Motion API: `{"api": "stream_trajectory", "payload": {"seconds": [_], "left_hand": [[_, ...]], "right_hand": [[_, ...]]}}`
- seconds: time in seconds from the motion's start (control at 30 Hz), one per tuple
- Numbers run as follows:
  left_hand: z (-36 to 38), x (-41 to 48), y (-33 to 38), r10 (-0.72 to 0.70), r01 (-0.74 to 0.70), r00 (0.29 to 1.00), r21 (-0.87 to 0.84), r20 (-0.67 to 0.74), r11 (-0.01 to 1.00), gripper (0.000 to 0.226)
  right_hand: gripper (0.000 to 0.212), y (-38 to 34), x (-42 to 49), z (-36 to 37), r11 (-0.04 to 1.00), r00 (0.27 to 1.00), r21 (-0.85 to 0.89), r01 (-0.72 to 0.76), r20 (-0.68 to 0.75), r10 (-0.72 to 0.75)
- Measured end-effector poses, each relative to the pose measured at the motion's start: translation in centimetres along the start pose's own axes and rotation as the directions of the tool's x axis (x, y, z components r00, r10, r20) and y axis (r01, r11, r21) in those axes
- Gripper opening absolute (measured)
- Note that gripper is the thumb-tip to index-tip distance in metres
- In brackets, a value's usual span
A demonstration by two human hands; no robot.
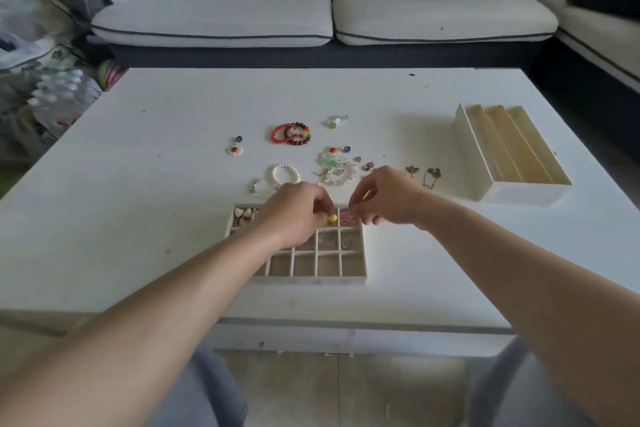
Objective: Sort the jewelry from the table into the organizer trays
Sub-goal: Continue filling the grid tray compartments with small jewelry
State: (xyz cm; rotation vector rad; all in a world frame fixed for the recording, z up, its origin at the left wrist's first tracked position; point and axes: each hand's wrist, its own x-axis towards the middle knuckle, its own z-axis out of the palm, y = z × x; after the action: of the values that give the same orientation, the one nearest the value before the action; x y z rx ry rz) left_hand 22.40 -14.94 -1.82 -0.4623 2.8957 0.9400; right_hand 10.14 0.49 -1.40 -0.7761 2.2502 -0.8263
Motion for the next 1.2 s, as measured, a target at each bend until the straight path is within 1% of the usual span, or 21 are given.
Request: {"api": "stream_trajectory", "payload": {"seconds": [0.07, 0.13, 0.27, 0.33, 0.5, 0.57, 0.63, 0.7, 0.73, 0.8, 0.83, 0.93, 1.03, 1.1, 1.2], "left_hand": [[0.4, -0.2, -0.8, 0.041, -0.046, 0.998, 0.095, 0.056, 0.994, 0.021], [0.2, 0.0, -1.2, 0.064, -0.082, 0.990, 0.148, 0.123, 0.986, 0.027], [0.2, 0.4, -1.2, 0.062, -0.121, 0.959, 0.203, 0.276, 0.972, 0.047], [0.4, 0.6, -1.0, 0.063, -0.127, 0.949, 0.190, 0.310, 0.973, 0.048], [0.8, 0.9, -0.8, 0.085, -0.161, 0.933, 0.196, 0.350, 0.967, 0.048], [0.8, 0.9, -0.9, 0.095, -0.177, 0.929, 0.203, 0.357, 0.963, 0.050], [0.8, 0.9, -1.0, 0.111, -0.203, 0.930, 0.236, 0.351, 0.950, 0.051], [1.1, 0.9, -1.1, 0.138, -0.244, 0.929, 0.291, 0.342, 0.925, 0.052], [1.2, 0.9, -1.1, 0.155, -0.269, 0.928, 0.321, 0.339, 0.908, 0.053], [1.6, 0.8, -1.1, 0.192, -0.317, 0.923, 0.377, 0.332, 0.870, 0.056], [1.7, 0.7, -1.1, 0.210, -0.338, 0.920, 0.400, 0.330, 0.852, 0.058], [2.1, 0.6, -1.1, 0.250, -0.381, 0.912, 0.445, 0.326, 0.810, 0.059], [2.4, 0.8, -1.2, 0.246, -0.380, 0.915, 0.479, 0.318, 0.791, 0.054], [2.5, 0.8, -1.1, 0.235, -0.373, 0.918, 0.497, 0.318, 0.784, 0.051], [2.3, 0.6, -0.7, 0.235, -0.375, 0.916, 0.485, 0.325, 0.790, 0.054]], "right_hand": [[0.004, 0.6, 0.0, 0.8, 0.998, 1.000, -0.054, -0.013, 0.005, 0.013], [0.004, 1.1, 0.0, 1.3, 0.995, 1.000, -0.100, -0.014, 0.015, 0.015], [0.005, 1.4, 0.4, 2.0, 0.985, 0.999, -0.174, -0.010, 0.039, 0.017], [0.008, 1.3, 0.8, 2.3, 0.974, 0.999, -0.225, -0.005, 0.037, 0.013], [0.004, 1.0, 1.6, 3.1, 0.938, 0.998, -0.345, -0.024, 0.046, 0.042], [0.006, 0.9, 1.8, 3.4, 0.906, 0.998, -0.421, -0.035, 0.029, 0.052], [0.011, 0.7, 1.8, 3.7, 0.862, 0.998, -0.505, -0.049, 0.011, 0.063], [0.008, 0.5, 1.8, 3.9, 0.832, 0.997, -0.551, -0.068, -0.011, 0.074], [0.011, 0.4, 1.7, 4.1, 0.820, 0.997, -0.567, -0.078, -0.025, 0.077], [0.025, 0.2, 1.4, 4.4, 0.802, 0.995, -0.590, -0.098, -0.057, 0.079], [0.027, 0.1, 1.3, 4.5, 0.795, 0.995, -0.597, -0.104, -0.069, 0.078], [0.028, -0.3, 0.6, 4.9, 0.785, 0.993, -0.608, -0.115, -0.084, 0.080], [0.030, -0.2, 0.0, 5.2, 0.798, 0.992, -0.592, -0.112, -0.119, 0.051], [0.029, 0.1, 0.0, 5.5, 0.802, 0.989, -0.588, -0.110, -0.143, 0.031], [0.017, 0.4, 0.0, 5.8, 0.803, 0.986, -0.586, -0.109, -0.167, 0.012]]}}
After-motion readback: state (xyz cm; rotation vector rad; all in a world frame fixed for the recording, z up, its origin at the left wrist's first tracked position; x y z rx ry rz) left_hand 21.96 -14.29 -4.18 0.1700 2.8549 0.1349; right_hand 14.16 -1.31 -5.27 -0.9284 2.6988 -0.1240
